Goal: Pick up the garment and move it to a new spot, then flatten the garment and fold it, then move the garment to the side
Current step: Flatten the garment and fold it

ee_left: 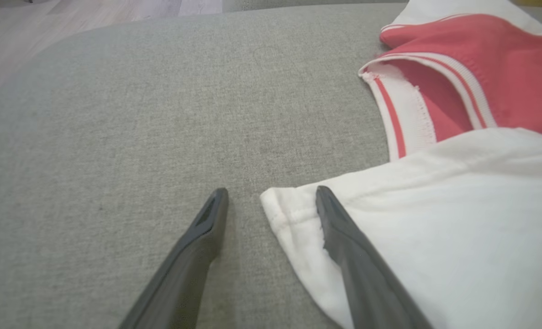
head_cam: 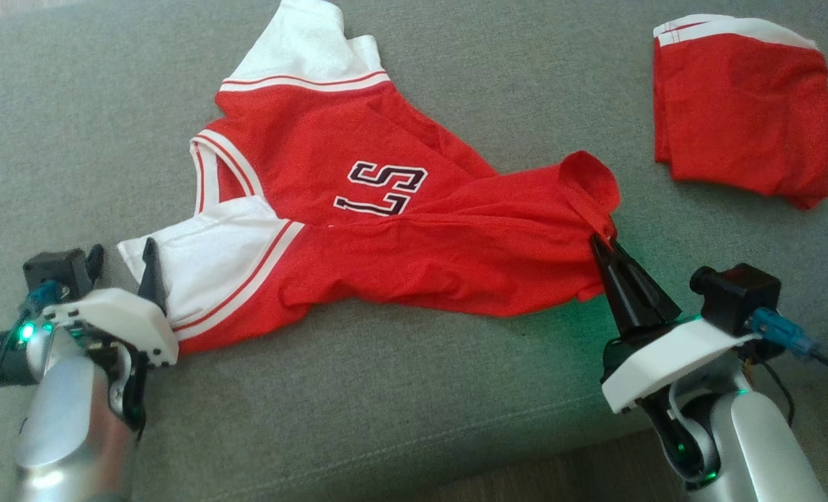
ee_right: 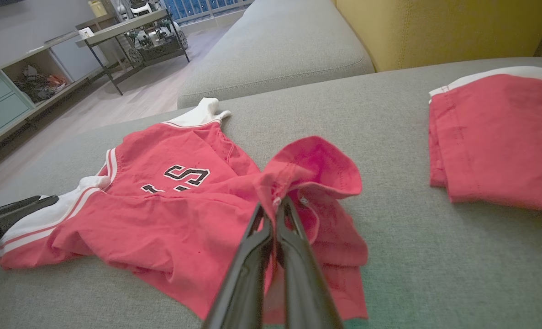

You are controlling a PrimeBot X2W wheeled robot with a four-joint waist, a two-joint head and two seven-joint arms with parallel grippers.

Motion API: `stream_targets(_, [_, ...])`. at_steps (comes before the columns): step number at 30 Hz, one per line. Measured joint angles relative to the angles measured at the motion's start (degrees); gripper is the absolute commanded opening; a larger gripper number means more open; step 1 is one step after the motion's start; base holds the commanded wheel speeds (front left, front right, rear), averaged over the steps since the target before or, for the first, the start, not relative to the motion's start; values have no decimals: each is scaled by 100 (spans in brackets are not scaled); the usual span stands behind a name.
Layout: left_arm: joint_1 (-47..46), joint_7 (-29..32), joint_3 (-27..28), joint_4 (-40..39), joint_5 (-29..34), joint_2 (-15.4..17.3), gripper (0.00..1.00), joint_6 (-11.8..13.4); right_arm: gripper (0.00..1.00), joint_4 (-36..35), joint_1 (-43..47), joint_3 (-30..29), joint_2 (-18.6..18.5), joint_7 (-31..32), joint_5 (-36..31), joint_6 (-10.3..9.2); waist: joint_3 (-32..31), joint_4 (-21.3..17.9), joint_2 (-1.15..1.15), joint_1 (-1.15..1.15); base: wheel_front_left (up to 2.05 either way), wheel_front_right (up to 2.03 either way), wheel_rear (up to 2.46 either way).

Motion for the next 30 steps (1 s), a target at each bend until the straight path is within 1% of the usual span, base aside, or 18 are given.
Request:
stream_targets(7, [-263, -88, -46, 381, -20, 29, 100, -2, 0, 24, -4, -7, 0, 0, 0, 0, 13, 42, 0, 0, 0, 0, 0])
stream_targets(13, [-453, -100, -154, 678, -38, 30, 100, -90, 0, 45, -8, -4, 0, 0, -58, 0, 28, 68, 0, 0, 0, 0, 0])
stream_targets(14, [-483, -94, -166, 709, -68, 30, 80, -131, 0, 46, -9, -5, 0, 0, -58, 0, 28, 72, 0, 0, 0, 0, 0])
stream_targets(15, [-506, -91, -180, 746, -97, 30, 57, -137, 0, 49, -9, -7, 0, 0, -58, 0, 26, 77, 0, 0, 0, 0, 0])
stream_targets(16, [-534, -88, -187, 790, -135, 23, 40, -159, 0, 57, -10, -9, 0, 0, -60, 0, 22, 83, 0, 0, 0, 0, 0])
stream_targets(17, [-568, -76, -191, 845, -189, 16, 0, -207, 0, 69, -10, -16, 0, 1, -94, 0, 14, 91, 0, 0, 0, 0, 0])
stream_targets(21, [-594, -90, -194, 939, -334, -5, 0, -257, 0, 99, -10, -102, 0, 0, -188, 0, -46, 150, 0, 0, 0, 0, 0])
stream_targets(25, [-554, -269, -196, 904, -413, -7, 0, -279, 0, 101, -9, -182, 0, -7, -193, 0, -139, 251, 0, 0, 0, 0, 0])
stream_targets(28, [-495, -422, -203, 636, -508, -47, 0, -286, 0, 102, -8, -272, 1, -7, -208, 0, -246, 361, 0, 0, 0, 0, 0])
stream_targets(30, [-401, -506, -249, 293, -567, -110, 0, -315, 0, 102, -7, -350, 1, -5, -249, 0, -341, 449, 0, -1, 0, 0, 0])
